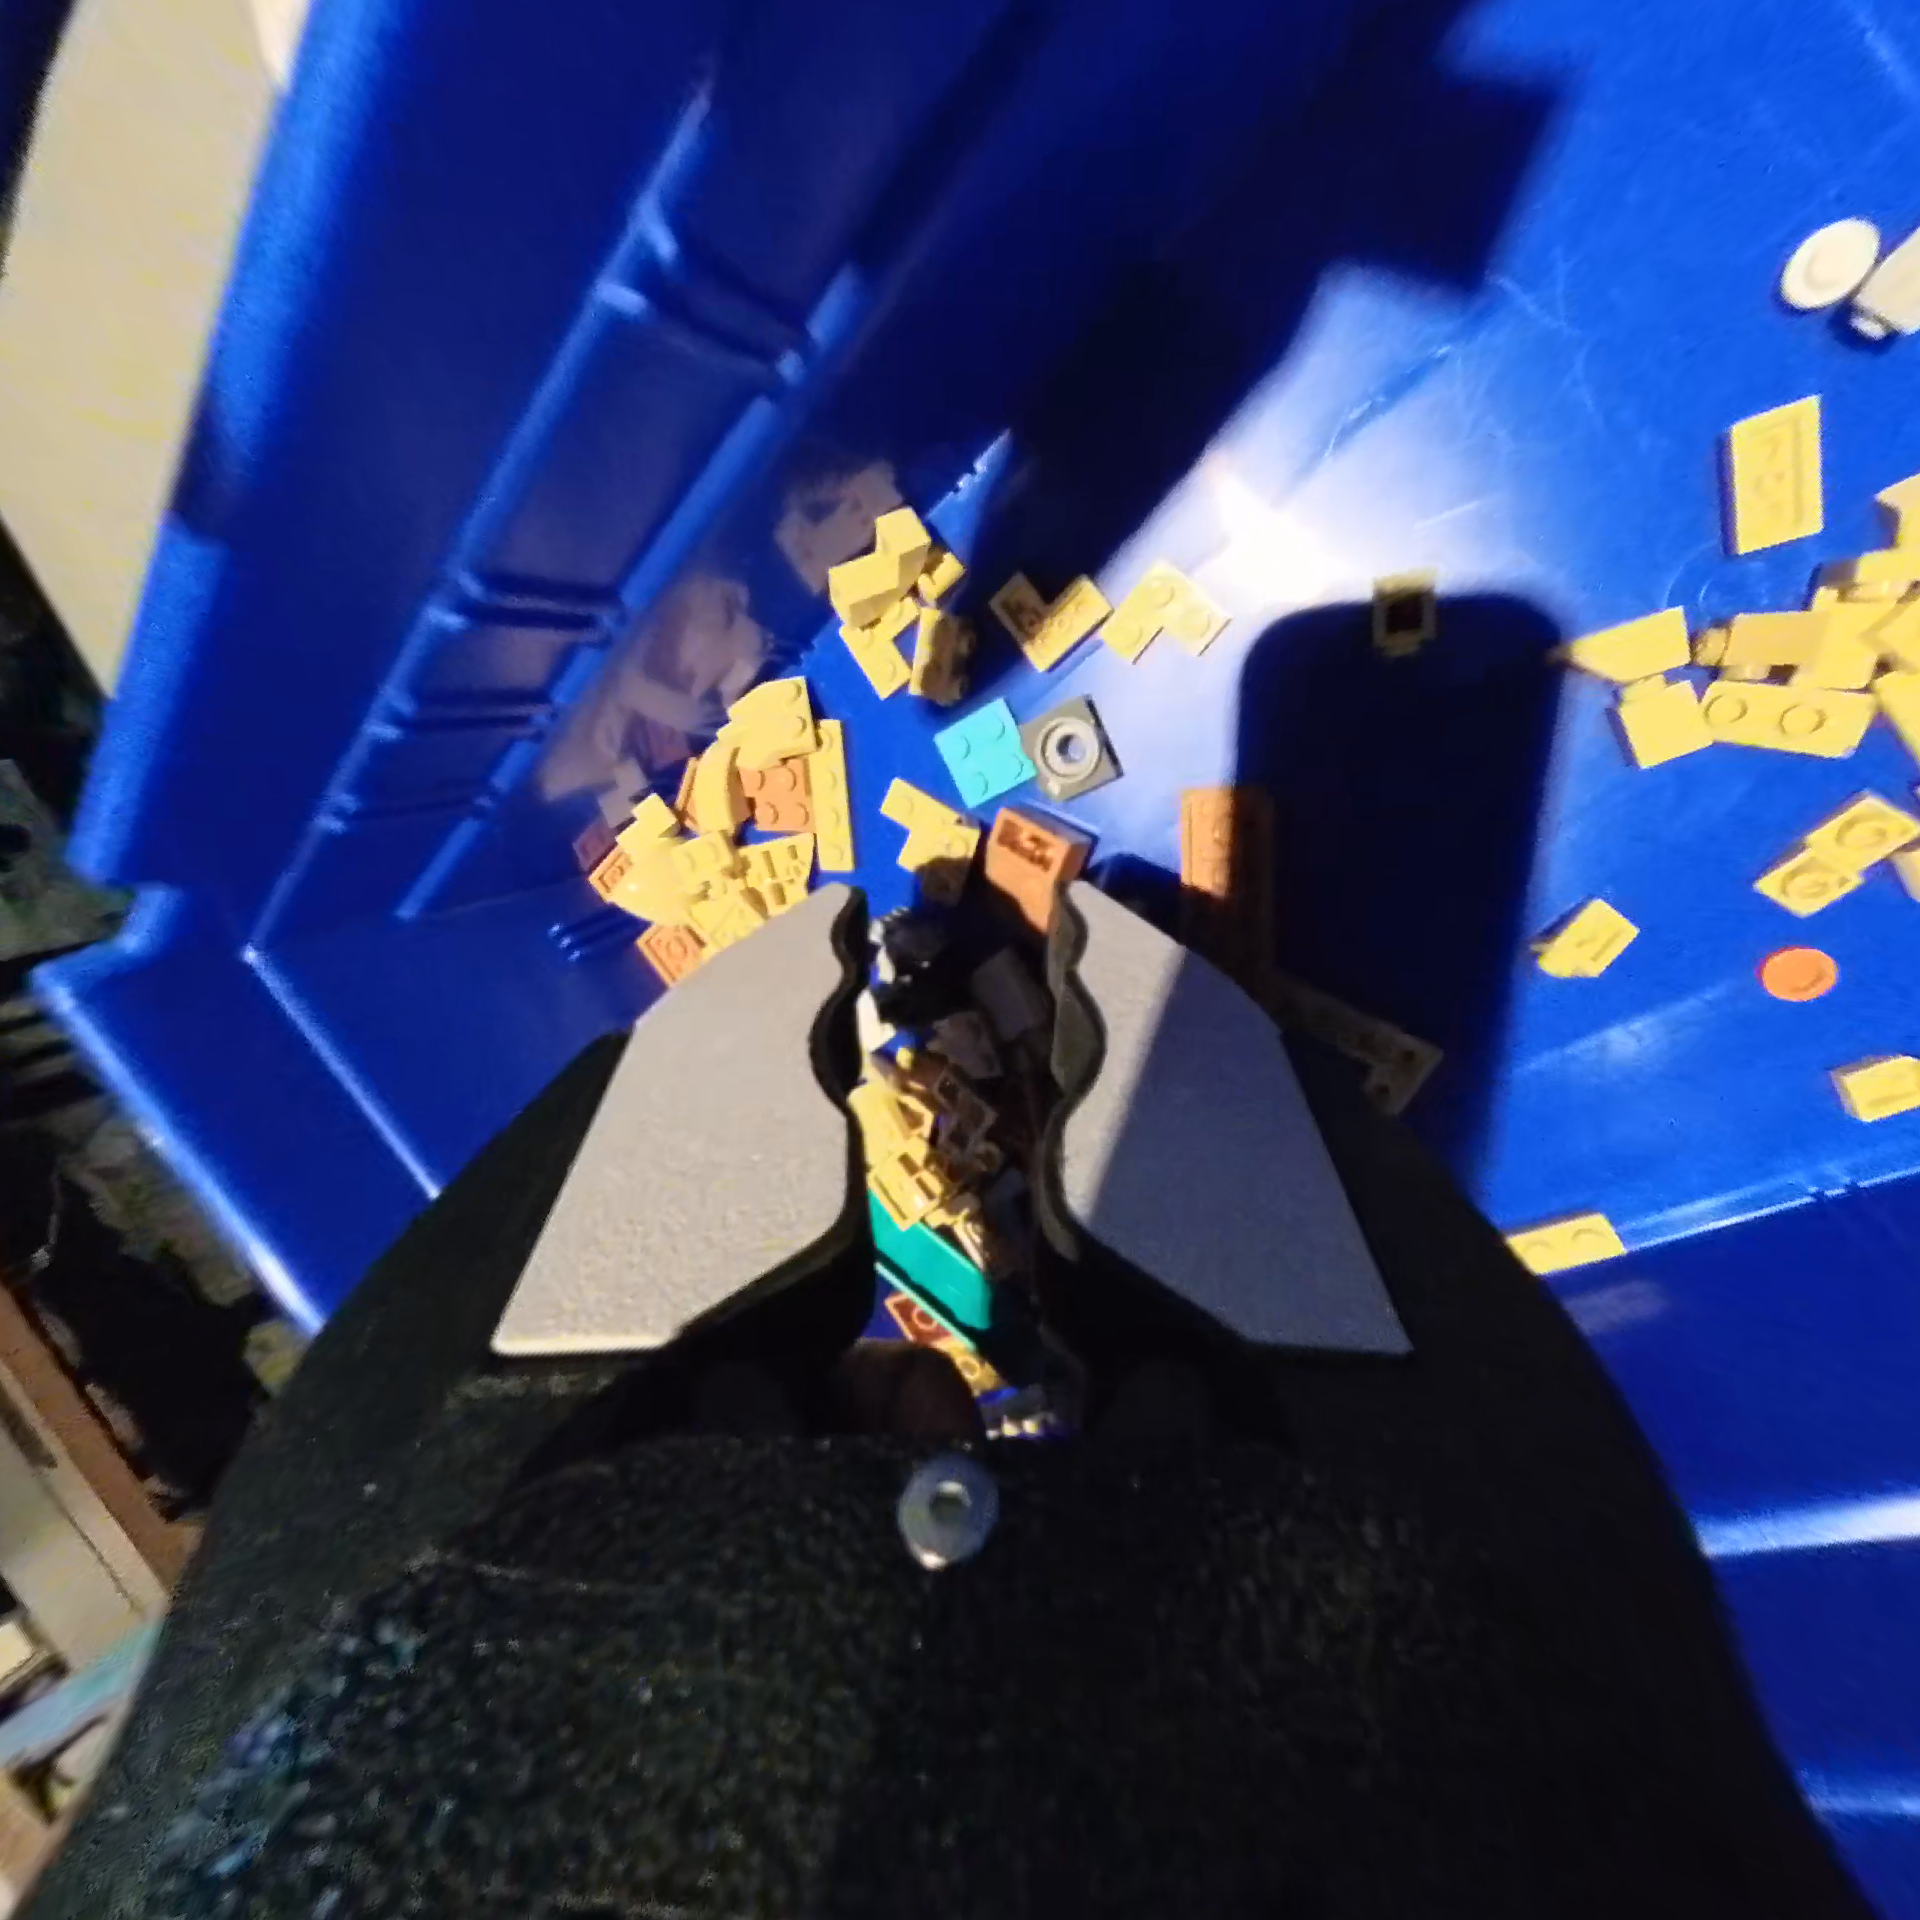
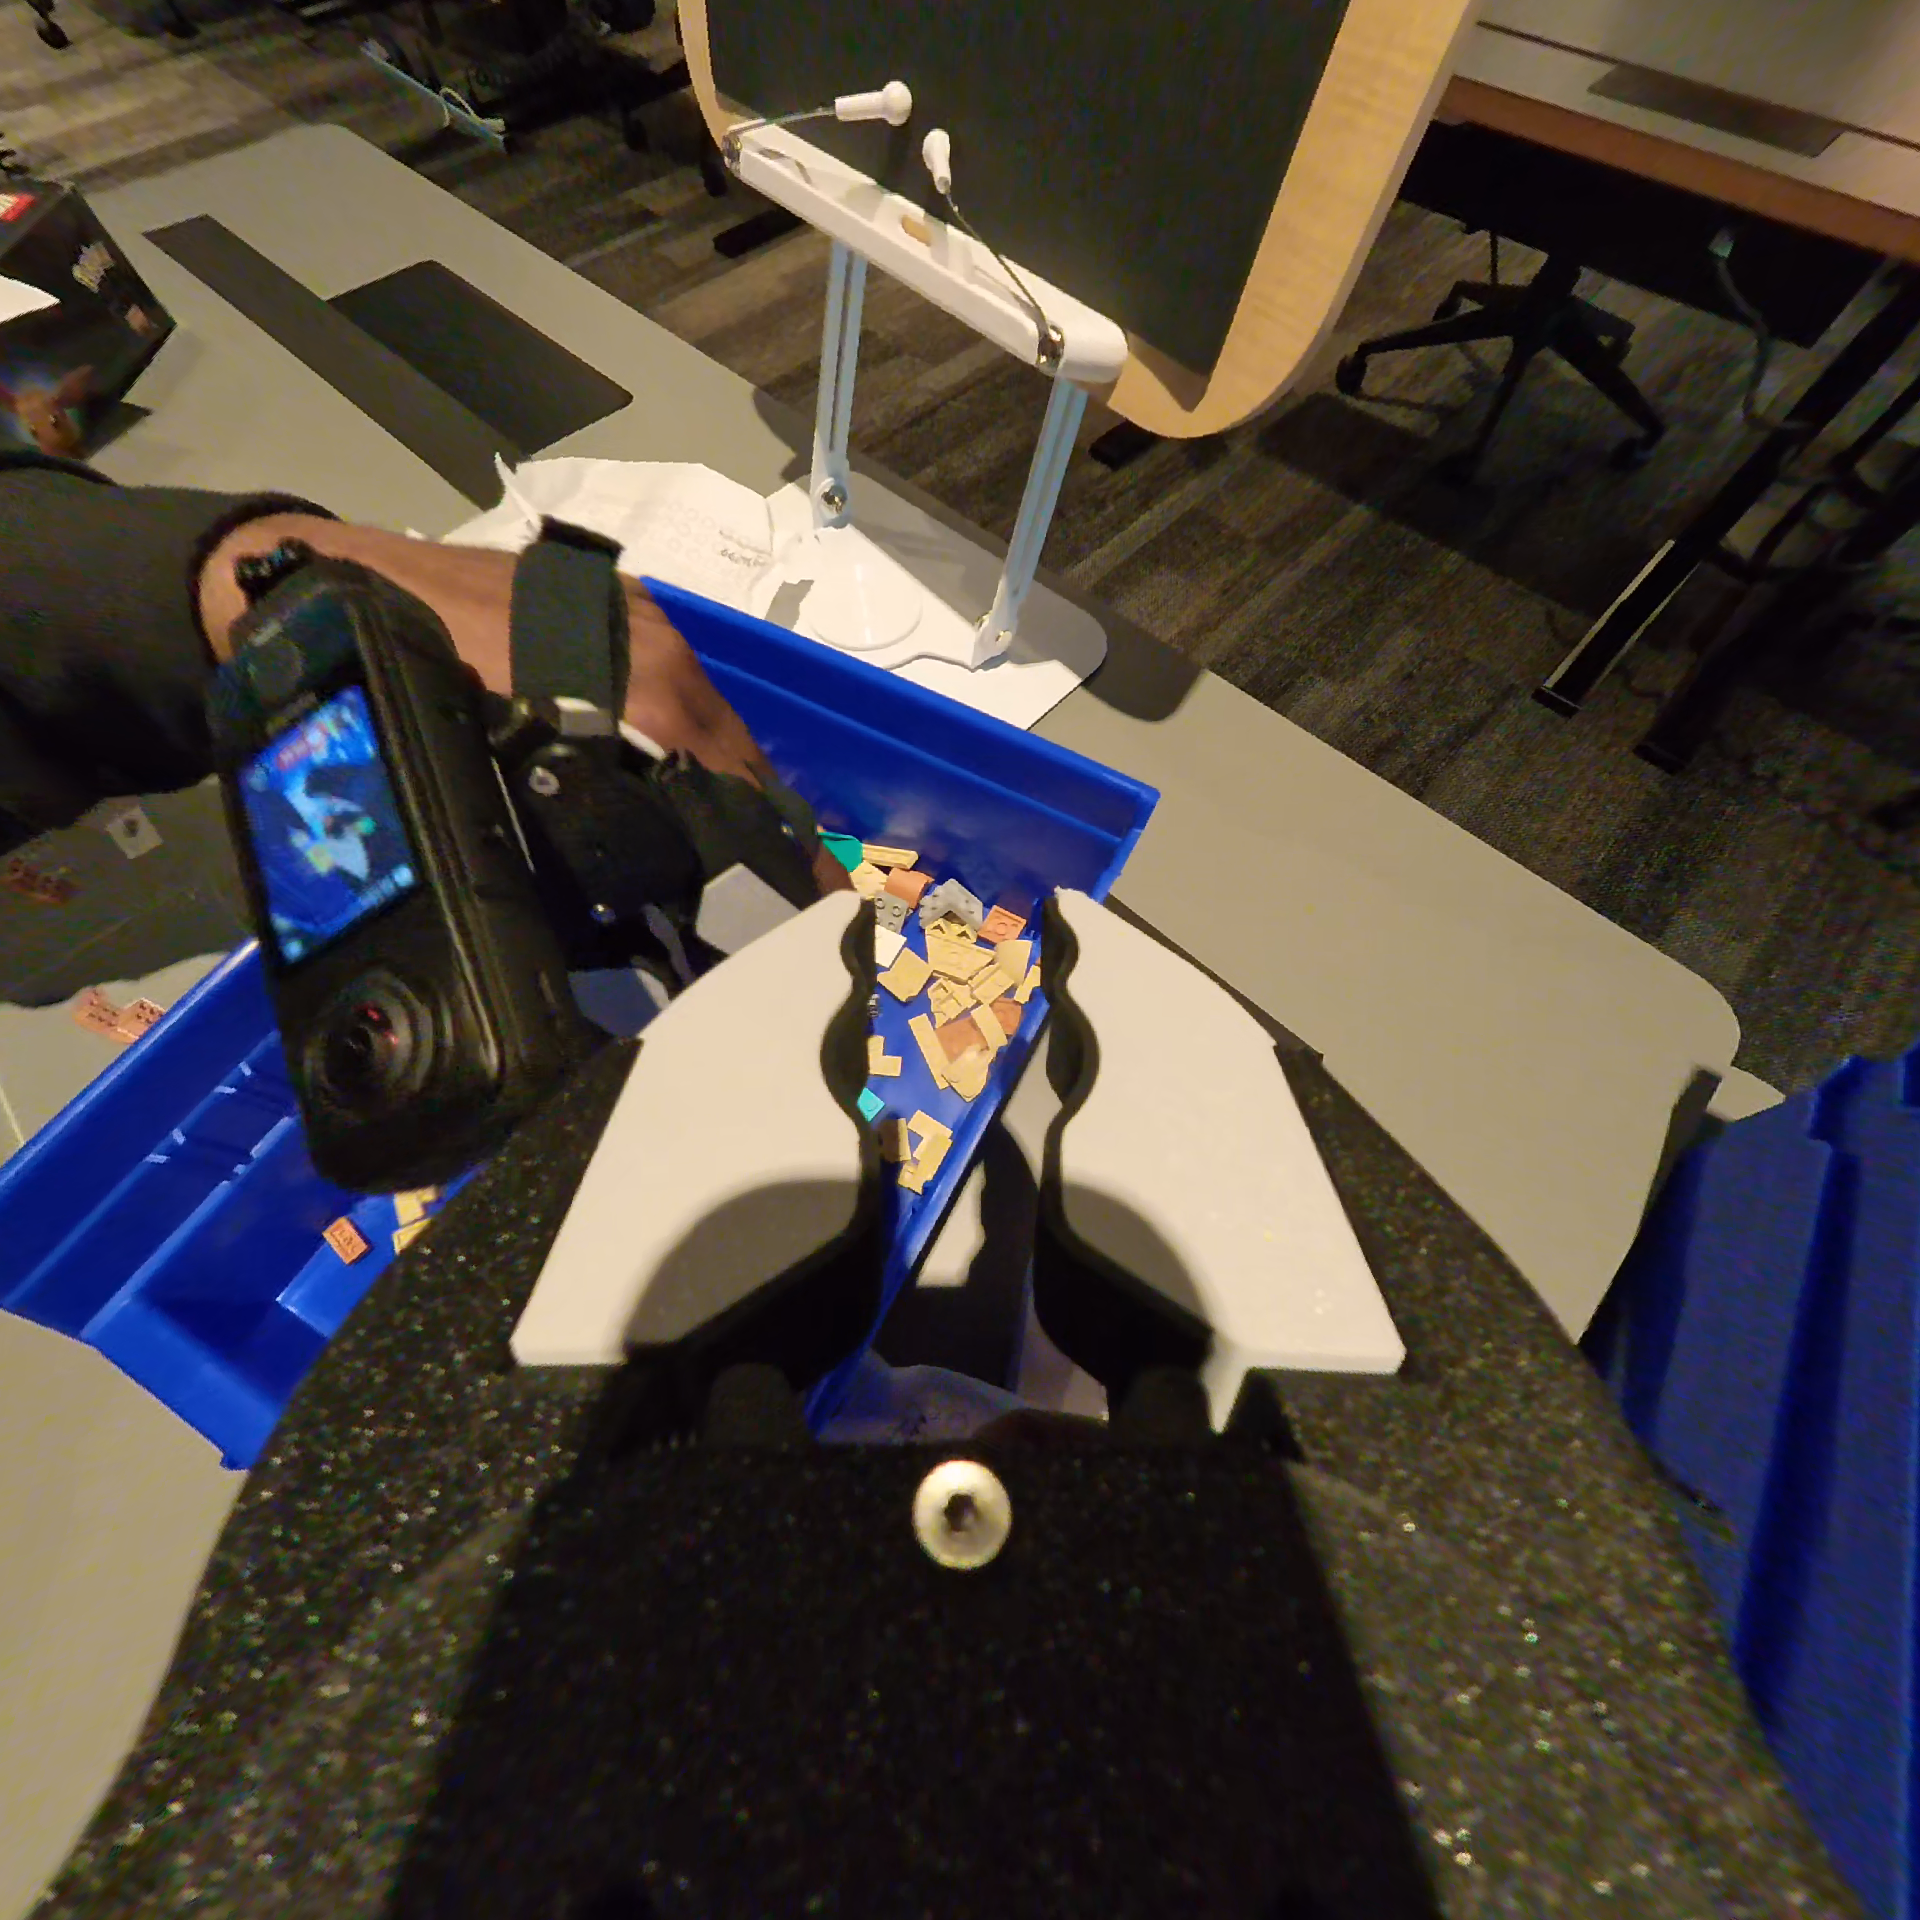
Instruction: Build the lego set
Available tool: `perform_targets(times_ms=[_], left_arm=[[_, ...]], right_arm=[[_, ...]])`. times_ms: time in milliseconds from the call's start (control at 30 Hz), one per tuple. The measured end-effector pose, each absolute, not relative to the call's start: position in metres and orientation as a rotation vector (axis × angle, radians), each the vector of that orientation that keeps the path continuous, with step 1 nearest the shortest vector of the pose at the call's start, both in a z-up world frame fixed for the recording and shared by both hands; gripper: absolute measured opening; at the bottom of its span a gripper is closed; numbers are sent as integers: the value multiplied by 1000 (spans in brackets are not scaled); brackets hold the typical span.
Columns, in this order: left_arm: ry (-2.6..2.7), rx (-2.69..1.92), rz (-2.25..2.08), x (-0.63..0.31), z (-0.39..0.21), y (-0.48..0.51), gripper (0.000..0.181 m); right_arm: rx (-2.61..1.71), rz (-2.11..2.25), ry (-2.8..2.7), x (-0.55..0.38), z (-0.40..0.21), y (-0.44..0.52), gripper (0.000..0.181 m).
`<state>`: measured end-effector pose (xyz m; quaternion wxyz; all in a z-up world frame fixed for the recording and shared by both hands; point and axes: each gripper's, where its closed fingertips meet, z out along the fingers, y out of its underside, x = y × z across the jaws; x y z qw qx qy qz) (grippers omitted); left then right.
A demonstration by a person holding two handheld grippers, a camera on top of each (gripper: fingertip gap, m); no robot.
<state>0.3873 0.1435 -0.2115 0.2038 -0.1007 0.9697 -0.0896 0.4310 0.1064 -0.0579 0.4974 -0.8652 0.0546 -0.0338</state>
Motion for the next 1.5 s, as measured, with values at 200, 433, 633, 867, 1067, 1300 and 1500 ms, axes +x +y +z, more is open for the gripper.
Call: perform_targets(times_ms=[200,433,633,867,1067,1300,1500], left_arm=[[2683,-372,-361,377,-183,155,32],[2792,-318,-297,357,-192,155,31],[2701,-411,-391,362,-177,142,30],[2126,-861,-854,356,-92,125,27],[1840,-984,-989,340,-67,120,24],[1752,-1097,-1031,342,-81,141,24],[1684,-1165,-1142,341,-79,160,24]], right_arm=[[-2100,-85,130,431,-59,108,30],[-2112,-88,122,428,-61,111,30],[-2114,-90,116,427,-61,113,30],[-2080,-96,83,418,-53,122,28],[-2002,-102,33,393,-38,144,25],[-1948,-171,73,374,-41,167,22],[-1876,-275,200,388,-42,166,20]])
